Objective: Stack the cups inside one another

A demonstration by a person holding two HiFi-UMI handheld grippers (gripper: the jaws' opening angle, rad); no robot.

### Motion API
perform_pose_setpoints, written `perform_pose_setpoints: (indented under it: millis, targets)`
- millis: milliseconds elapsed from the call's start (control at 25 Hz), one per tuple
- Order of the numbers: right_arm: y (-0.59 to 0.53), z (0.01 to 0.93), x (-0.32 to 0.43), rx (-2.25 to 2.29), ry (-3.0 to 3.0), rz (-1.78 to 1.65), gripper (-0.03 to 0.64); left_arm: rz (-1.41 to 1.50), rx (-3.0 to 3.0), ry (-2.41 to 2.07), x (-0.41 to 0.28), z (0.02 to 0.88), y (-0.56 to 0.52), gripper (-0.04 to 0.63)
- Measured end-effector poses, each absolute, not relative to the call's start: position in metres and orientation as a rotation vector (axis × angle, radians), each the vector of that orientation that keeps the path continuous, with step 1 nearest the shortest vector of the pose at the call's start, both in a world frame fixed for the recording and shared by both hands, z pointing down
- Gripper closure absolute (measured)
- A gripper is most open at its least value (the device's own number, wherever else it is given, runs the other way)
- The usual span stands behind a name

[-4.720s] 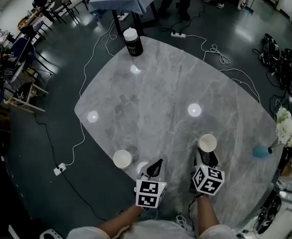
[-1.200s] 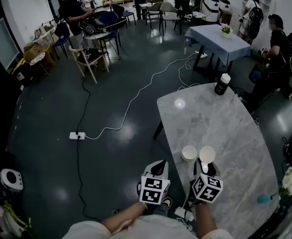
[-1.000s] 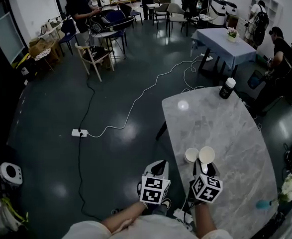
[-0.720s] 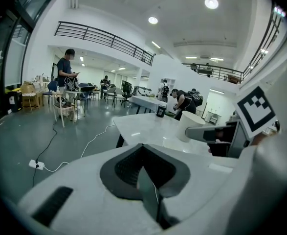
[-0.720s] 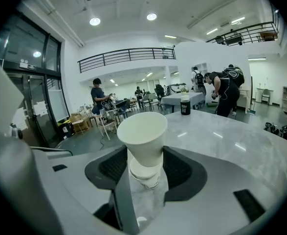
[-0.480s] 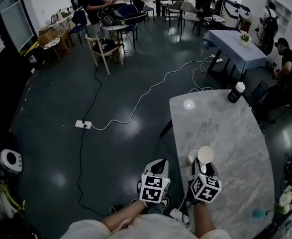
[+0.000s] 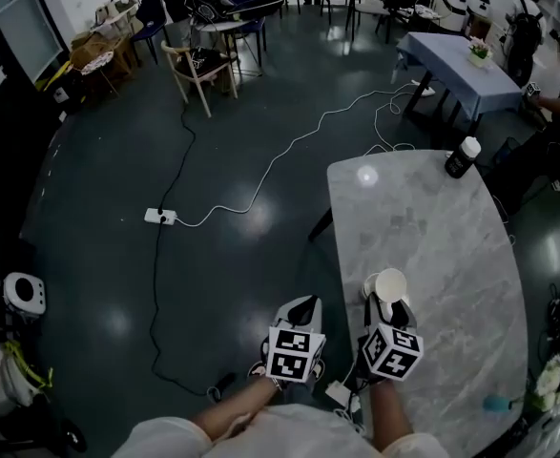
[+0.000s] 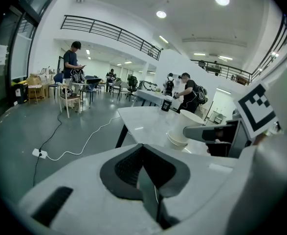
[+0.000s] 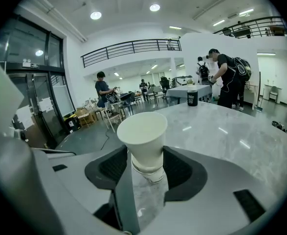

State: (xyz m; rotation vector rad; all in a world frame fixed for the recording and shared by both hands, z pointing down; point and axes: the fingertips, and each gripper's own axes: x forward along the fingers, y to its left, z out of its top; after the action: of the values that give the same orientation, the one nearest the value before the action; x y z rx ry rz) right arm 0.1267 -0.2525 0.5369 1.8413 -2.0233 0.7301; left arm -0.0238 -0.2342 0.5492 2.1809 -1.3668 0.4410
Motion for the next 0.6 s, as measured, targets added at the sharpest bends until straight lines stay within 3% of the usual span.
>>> perform_pose_setpoints:
  millis: [600]
  targets:
    - [-0.258, 0.553, 0.125, 1.785, -2.035, 0.769, 0.405, 0.469, 2.147, -1.361, -0.021, 0.561, -0.235, 0.6]
